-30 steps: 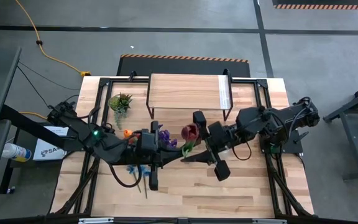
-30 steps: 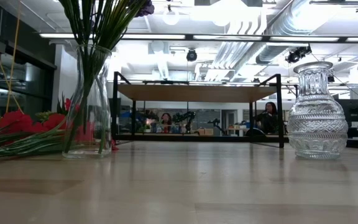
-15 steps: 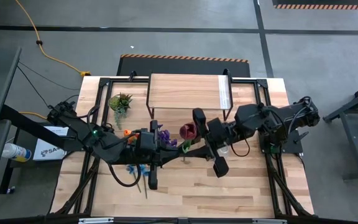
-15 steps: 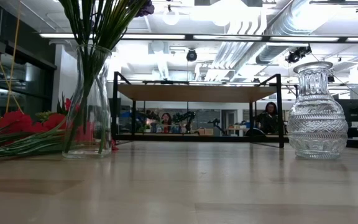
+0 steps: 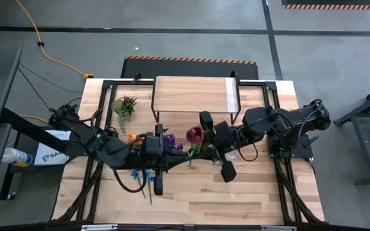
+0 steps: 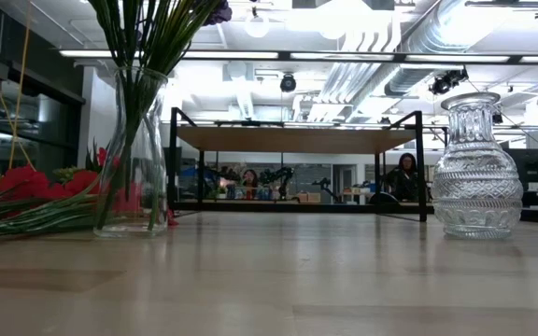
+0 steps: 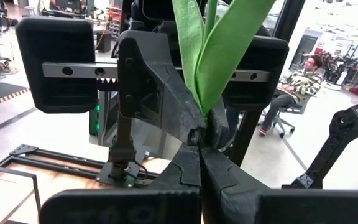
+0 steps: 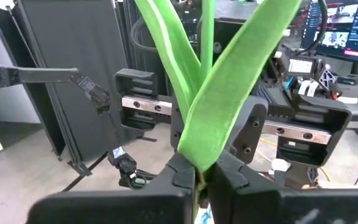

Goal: Pick and place flowers into a vace then onto a shelf
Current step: Put the red flower into the right transparent flower vase

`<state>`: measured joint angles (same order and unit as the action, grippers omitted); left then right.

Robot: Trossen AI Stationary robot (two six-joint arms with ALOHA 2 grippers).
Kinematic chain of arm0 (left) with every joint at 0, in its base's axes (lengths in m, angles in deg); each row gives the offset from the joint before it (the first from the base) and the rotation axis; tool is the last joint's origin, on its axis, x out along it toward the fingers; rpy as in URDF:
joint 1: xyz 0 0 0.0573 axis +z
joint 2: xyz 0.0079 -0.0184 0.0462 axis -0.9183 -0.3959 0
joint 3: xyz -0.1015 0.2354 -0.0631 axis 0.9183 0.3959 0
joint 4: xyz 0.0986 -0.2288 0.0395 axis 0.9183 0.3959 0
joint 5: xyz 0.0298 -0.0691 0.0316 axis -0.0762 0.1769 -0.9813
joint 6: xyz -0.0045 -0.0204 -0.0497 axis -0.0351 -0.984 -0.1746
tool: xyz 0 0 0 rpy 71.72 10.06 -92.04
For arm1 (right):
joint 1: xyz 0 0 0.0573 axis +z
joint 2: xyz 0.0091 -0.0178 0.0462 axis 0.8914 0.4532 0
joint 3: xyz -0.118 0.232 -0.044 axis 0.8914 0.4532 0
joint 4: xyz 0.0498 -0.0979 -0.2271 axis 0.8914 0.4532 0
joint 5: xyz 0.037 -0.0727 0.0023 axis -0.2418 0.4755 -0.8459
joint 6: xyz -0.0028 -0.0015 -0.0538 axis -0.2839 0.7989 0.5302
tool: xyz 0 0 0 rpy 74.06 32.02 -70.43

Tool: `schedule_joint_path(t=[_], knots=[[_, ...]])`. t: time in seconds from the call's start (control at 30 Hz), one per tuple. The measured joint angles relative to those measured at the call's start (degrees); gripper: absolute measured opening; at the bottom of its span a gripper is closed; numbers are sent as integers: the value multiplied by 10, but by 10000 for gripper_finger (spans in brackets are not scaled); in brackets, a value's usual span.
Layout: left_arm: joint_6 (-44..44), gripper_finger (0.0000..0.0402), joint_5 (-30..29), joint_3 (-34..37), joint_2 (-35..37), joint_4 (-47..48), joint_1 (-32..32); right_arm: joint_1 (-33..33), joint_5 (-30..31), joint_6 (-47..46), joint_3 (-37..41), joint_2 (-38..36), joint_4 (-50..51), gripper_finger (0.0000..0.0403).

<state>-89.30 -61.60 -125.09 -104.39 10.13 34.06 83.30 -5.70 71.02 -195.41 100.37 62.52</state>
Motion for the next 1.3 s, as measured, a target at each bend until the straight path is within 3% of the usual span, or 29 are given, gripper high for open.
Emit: schedule_joint_path(t=[0.13, 0.43, 0.8, 0.97, 1.3], knots=[[-1, 27, 1, 0, 0, -1, 0, 0, 4, 0, 0, -3, 1, 7], [-6, 123, 5, -1, 2, -3, -1, 0, 30, 10, 1, -18, 4, 6], [-4, 181, 38, -1, 29, 4, -1, 3, 90, 5, 0, -71, 69, 3], [-10, 190, 72, -1, 43, 42, -1, 23, 121, -28, -1, -96, 149, 2], [-56, 191, 93, -1, 43, 120, -1, 114, 272, -151, -1, -115, 348, 2]])
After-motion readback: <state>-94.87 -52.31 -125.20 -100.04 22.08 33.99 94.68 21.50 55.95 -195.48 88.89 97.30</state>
